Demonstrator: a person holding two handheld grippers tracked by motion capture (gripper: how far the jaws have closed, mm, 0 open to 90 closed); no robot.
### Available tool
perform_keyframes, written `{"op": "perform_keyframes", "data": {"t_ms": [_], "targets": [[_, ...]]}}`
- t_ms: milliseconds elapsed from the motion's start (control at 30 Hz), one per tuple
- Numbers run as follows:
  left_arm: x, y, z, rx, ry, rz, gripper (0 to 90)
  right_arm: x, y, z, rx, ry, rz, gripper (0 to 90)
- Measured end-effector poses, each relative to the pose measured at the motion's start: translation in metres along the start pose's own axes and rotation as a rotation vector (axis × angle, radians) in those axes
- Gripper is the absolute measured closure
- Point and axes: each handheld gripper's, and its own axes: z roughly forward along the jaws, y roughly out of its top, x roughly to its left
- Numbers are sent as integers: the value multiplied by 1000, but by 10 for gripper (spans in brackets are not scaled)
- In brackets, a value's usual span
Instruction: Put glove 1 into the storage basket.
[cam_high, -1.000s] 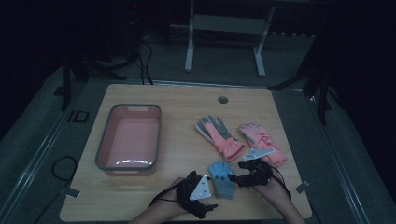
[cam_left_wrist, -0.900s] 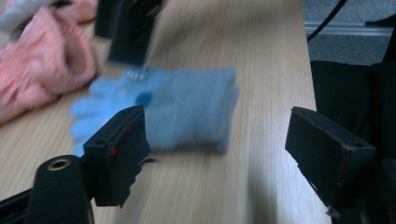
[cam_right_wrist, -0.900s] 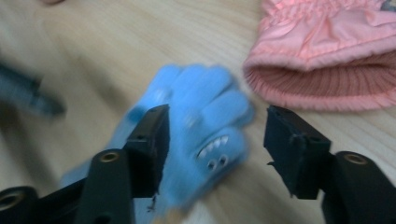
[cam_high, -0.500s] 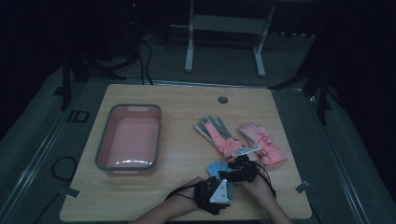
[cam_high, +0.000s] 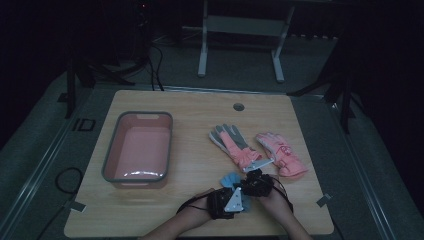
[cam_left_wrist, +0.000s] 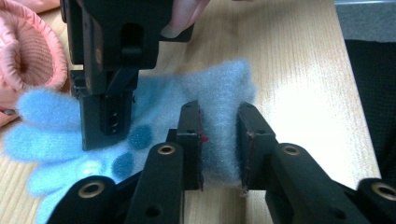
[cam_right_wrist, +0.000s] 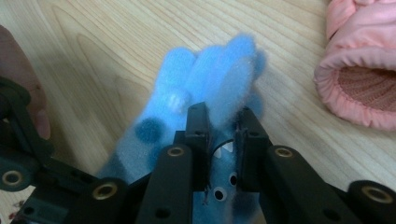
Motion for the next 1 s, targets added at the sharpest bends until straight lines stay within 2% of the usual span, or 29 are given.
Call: {"op": "perform_keyframes", "data": {"t_ms": [100,300,500,633,1000], "targets": [[3,2,-4,10,-8,-12,767,-1,0,-2,-17,11,-1,807],[10,5,-20,-2,26,-20,775,-1,13,-17,-92,54,19,814],[21,10,-44,-24,67,-21,776,2,35,-30,-151,73,-14,814],[26,11,-57,-22,89,-12,777,2,46,-35,-187,86,-30,814],[40,8,-86,12,130,-7,782,13,82,-32,-210,116,-76,814]]}}
